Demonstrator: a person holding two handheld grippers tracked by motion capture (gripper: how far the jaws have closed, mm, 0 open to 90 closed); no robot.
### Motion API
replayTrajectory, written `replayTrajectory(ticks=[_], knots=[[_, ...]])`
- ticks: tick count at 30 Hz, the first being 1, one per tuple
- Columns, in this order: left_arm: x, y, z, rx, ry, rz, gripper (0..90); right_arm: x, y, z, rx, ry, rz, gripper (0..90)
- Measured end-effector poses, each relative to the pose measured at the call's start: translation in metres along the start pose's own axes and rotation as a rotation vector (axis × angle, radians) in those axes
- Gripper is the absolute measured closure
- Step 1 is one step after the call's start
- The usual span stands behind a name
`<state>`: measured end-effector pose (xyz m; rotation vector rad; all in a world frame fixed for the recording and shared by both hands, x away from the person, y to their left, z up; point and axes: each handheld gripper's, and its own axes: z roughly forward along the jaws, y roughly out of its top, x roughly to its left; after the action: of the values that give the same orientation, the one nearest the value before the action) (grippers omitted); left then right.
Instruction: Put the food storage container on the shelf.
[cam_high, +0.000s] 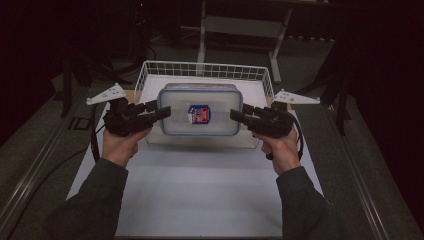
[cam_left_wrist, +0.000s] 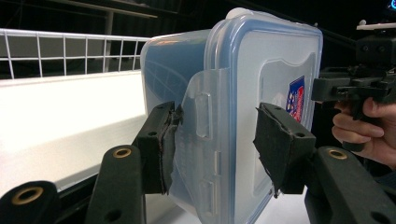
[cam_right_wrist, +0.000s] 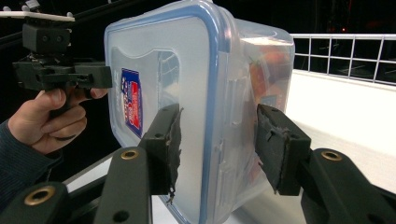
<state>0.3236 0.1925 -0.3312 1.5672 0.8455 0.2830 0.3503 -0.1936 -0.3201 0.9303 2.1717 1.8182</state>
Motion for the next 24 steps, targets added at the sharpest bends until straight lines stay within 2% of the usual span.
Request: replayTrajectory(ticks=[13, 24], knots=[[0.007, 0.011, 0.009, 0.004, 0.001, 0.004, 49.1, -0.011, 0.007, 0.004, -0.016, -0.001, 0.008, 51.7], [0.016, 0.013, 0.017, -0.012, -0.002, -0.031, 49.1, -0.020, 0.013, 0.009, -0.030, -0.004, 0.026, 51.7]])
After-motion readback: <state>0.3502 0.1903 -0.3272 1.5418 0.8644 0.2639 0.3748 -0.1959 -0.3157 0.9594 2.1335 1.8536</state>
